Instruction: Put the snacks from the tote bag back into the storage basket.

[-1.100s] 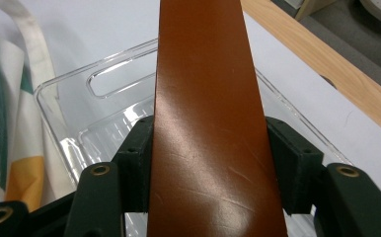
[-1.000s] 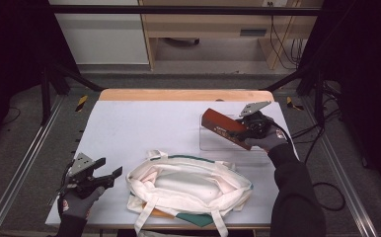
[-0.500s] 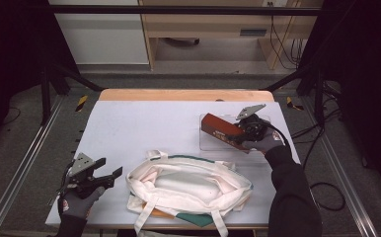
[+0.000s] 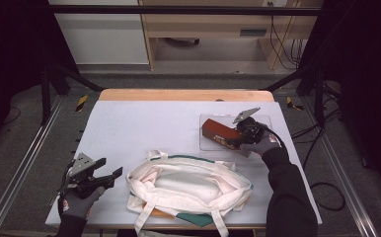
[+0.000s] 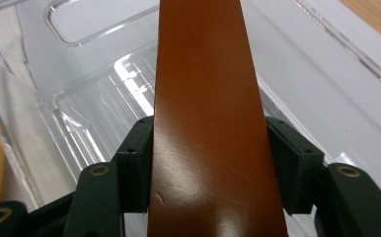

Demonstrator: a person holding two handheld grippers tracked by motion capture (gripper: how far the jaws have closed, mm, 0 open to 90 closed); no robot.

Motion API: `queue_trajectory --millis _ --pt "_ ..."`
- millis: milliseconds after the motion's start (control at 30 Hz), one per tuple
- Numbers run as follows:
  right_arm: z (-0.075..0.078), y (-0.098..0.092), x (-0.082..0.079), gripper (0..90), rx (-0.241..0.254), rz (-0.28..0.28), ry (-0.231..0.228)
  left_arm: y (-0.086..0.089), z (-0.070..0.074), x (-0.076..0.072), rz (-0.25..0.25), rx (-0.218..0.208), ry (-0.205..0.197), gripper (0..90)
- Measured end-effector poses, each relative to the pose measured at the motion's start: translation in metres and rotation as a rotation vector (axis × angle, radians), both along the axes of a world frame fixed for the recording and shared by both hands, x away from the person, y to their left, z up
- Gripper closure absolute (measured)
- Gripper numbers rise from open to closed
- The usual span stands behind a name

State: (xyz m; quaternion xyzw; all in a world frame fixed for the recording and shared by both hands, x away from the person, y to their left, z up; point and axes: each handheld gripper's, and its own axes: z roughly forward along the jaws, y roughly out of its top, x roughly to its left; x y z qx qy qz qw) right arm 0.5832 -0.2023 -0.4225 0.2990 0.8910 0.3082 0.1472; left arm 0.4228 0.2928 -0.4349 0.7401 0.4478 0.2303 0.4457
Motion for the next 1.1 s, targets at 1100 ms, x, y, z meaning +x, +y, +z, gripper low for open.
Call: queue_trajectory --millis 1100 --pt "0.0003 0.0058 -0.0023 36.1 -0.001 -0.085 -0.01 -0.0006 -0.0002 0.0001 -0.001 0.005 0.002 25.1"
